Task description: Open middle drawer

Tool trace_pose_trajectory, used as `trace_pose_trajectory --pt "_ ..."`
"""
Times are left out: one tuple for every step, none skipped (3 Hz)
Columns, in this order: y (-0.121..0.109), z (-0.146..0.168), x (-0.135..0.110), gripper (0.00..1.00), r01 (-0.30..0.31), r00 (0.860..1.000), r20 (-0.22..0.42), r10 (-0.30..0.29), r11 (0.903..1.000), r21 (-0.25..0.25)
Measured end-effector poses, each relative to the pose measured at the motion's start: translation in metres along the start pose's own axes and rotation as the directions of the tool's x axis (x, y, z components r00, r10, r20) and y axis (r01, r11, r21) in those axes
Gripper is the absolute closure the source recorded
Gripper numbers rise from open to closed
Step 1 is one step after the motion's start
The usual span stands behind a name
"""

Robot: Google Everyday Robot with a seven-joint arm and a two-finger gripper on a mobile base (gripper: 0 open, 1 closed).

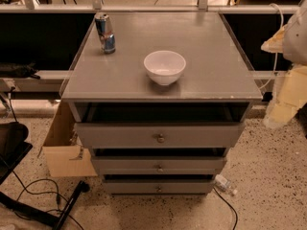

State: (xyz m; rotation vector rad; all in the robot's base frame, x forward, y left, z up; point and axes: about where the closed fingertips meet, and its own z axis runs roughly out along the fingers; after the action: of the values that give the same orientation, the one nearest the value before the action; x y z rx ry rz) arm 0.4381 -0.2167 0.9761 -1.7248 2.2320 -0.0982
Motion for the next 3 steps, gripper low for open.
trace_pose_trajectory --pt "0.0 0.0 -0.001 0.0 0.004 1.0 -0.001 -0.004 1.0 0.003" --pt "0.012 0.024 -0.002 0.0 0.013 1.0 0.004 -0.013 0.9994 -0.032" --pt "0.047 0.078 -0.005 0.0 0.043 0.998 0.051 -0.04 0.9967 -0.068"
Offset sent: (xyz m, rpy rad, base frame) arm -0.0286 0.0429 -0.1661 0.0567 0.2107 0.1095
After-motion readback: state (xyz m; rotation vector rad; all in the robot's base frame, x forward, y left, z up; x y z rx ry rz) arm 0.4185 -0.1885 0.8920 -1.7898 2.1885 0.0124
